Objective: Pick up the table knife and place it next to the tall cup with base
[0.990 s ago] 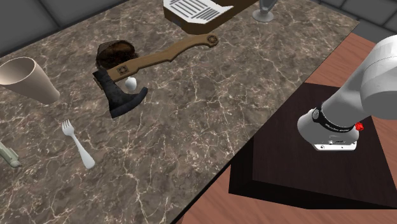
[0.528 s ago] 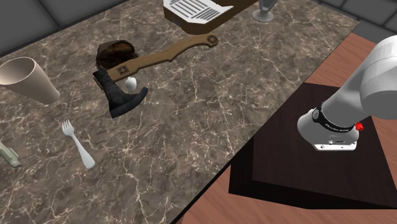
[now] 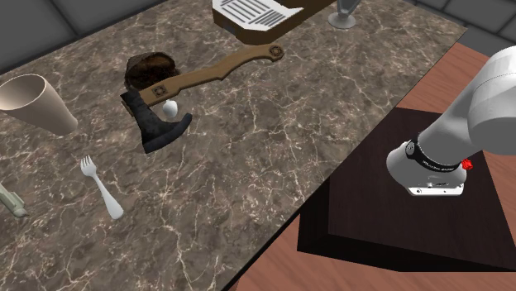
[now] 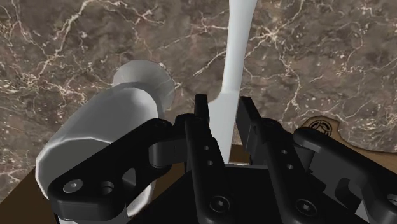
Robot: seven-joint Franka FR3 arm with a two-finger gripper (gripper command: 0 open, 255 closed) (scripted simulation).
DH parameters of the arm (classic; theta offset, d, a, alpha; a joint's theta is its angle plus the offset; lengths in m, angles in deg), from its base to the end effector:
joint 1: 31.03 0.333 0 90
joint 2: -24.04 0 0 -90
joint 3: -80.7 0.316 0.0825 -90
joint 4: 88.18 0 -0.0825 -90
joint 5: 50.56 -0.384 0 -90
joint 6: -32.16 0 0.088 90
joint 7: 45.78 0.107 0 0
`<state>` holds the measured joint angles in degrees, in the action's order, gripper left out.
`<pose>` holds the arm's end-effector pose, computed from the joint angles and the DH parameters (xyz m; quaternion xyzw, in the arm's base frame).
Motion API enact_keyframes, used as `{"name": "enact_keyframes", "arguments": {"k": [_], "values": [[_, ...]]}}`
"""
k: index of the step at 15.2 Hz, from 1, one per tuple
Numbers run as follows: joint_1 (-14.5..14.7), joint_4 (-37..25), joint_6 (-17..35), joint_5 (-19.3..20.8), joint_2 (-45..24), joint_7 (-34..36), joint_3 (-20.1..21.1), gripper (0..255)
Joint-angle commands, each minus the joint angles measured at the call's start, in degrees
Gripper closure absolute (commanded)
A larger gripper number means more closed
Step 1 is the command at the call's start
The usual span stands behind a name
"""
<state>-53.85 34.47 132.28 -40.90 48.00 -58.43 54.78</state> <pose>0.2606 -0.3573 0.5525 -0.9605 0.2782 0.0013 0.0080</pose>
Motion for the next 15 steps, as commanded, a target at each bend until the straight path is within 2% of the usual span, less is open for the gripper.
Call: {"name": "enact_keyframes", "arguments": {"k": [1, 15], "values": [[-0.04, 1.57, 1.51, 0.11, 0.08, 0.19, -0.06, 255], [-0.37, 11.05, 12.52, 0.68, -1.48, 0.04, -1.73, 255]]}}
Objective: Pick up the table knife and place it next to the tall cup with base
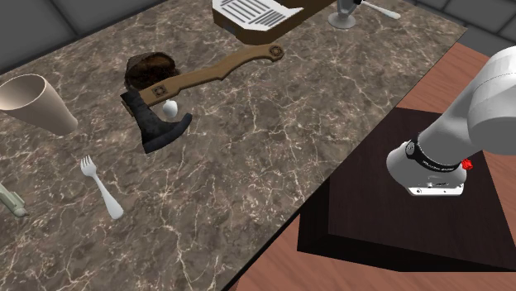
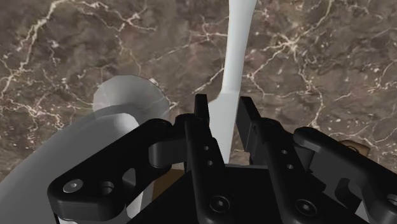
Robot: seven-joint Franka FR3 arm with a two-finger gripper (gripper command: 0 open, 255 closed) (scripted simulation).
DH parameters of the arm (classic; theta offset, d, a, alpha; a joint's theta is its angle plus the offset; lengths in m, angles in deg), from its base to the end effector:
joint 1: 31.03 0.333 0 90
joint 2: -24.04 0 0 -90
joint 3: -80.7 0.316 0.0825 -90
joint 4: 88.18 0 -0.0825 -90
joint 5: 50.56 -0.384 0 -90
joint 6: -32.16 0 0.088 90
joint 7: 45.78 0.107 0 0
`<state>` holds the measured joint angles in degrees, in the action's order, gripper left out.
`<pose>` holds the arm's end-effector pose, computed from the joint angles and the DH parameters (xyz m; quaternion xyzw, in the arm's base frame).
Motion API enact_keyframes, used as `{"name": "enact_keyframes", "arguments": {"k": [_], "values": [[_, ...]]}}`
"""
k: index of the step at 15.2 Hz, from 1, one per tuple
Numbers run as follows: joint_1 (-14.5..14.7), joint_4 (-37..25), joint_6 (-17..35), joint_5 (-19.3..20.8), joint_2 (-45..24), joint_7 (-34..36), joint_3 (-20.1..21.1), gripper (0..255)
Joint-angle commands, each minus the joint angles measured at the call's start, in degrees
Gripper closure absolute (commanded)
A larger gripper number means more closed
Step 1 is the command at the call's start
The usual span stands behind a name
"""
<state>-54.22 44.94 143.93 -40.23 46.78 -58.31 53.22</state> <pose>0.2613 -0.3559 0.4738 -0.9605 0.2782 0.0013 0.0080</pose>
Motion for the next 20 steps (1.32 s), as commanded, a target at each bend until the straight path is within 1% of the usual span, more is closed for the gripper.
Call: {"name": "enact_keyframes", "arguments": {"k": [1, 12, 20], "values": [[-0.01, 1.18, 1.68, 0.02, -0.48, -0.11, -0.32, 255], [0.14, 7.0, 10.87, -0.28, -4.0, -0.87, -2.06, 255], [0.6, 10.35, 17.89, -1.31, -7.87, -1.98, -3.47, 255]]}}
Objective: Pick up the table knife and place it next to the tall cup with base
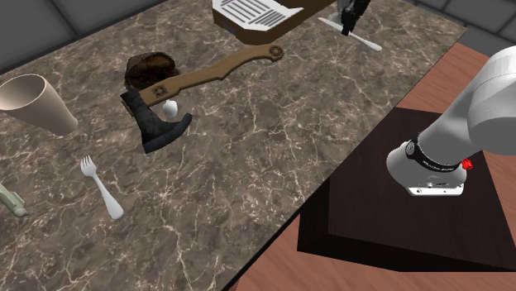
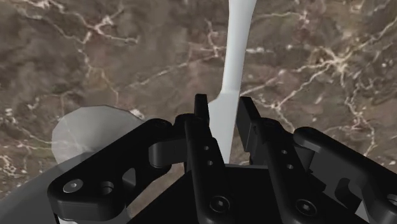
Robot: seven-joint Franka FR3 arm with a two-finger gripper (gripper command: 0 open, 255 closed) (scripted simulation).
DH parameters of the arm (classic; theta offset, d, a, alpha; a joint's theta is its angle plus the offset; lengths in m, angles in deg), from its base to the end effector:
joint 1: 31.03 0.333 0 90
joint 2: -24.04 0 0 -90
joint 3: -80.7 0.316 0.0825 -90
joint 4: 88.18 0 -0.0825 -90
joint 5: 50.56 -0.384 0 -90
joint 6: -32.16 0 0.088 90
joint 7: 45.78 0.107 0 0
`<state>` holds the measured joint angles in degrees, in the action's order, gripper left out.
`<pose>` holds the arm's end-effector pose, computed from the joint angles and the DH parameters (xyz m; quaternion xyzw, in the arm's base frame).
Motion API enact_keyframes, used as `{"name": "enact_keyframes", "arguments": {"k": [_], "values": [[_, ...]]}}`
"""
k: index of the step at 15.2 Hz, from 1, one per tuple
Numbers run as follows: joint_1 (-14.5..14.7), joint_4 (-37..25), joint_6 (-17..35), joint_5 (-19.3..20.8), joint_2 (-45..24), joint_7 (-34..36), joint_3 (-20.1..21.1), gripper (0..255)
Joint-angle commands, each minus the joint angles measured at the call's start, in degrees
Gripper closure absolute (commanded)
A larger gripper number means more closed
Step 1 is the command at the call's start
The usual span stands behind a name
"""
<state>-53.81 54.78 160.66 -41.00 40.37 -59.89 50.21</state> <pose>0.2616 -0.3556 0.3751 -0.9608 0.2770 -0.0045 0.0047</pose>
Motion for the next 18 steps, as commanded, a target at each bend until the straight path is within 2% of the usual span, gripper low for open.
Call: {"name": "enact_keyframes", "arguments": {"k": [1, 10, 11, 14, 15, 16, 18], "values": [[0.29, 0.88, 2.06, -0.73, -2.04, -0.58, -0.65, 255], [-0.06, 1.24, 2.99, -1.12, -2.7, -0.91, -0.39, 255], [-0.34, 2.14, 2.92, -0.52, -1.7, -0.44, -0.13, 0], [-0.81, 2.43, 3.32, -0.32, -1.71, -1.45, -0.9, 0], [-0.94, 3.58, 3.29, 0.46, -0.53, -0.04, -0.03, 0], [-0.16, 1.24, 2.99, -1.15, -2.71, -0.94, -0.3, 0], [-0.62, -0.69, -1.45, -0.3, -0.04, -0.15, 0.64, 0]]}}
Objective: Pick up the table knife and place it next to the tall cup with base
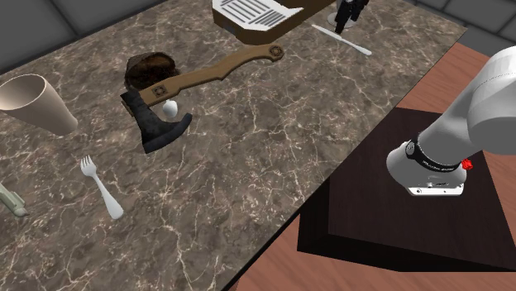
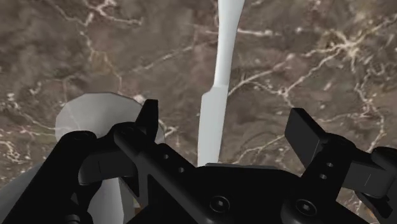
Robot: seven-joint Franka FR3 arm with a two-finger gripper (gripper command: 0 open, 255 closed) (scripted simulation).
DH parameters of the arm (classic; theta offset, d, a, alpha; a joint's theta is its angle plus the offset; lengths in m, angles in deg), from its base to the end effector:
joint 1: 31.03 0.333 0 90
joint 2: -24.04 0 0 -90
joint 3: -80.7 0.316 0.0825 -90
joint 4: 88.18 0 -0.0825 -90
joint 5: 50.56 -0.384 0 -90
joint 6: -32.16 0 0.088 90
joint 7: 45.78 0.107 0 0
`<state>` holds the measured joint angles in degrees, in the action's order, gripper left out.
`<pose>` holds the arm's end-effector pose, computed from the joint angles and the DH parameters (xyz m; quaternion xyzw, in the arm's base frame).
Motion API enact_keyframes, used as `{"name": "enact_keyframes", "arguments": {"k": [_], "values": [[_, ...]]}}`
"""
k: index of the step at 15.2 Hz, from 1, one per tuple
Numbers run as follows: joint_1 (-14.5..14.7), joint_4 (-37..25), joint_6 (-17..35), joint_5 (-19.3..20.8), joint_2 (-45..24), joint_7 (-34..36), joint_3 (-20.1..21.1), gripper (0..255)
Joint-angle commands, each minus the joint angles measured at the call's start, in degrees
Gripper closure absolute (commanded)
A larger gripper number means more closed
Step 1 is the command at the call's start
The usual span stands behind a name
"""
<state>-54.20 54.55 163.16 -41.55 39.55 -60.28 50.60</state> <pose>0.2659 -0.3601 0.3757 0.9606 -0.2771 0.0196 0.0045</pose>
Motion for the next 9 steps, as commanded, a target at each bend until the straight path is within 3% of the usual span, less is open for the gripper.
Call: {"name": "enact_keyframes", "arguments": {"k": [1, 9], "values": [[-0.35, -1.53, -6.13, 0.56, 1.95, 0.55, 0.64, 0], [-0.44, -2.44, -7.83, 0.73, 2.79, 0.75, 0.96, 0]]}}
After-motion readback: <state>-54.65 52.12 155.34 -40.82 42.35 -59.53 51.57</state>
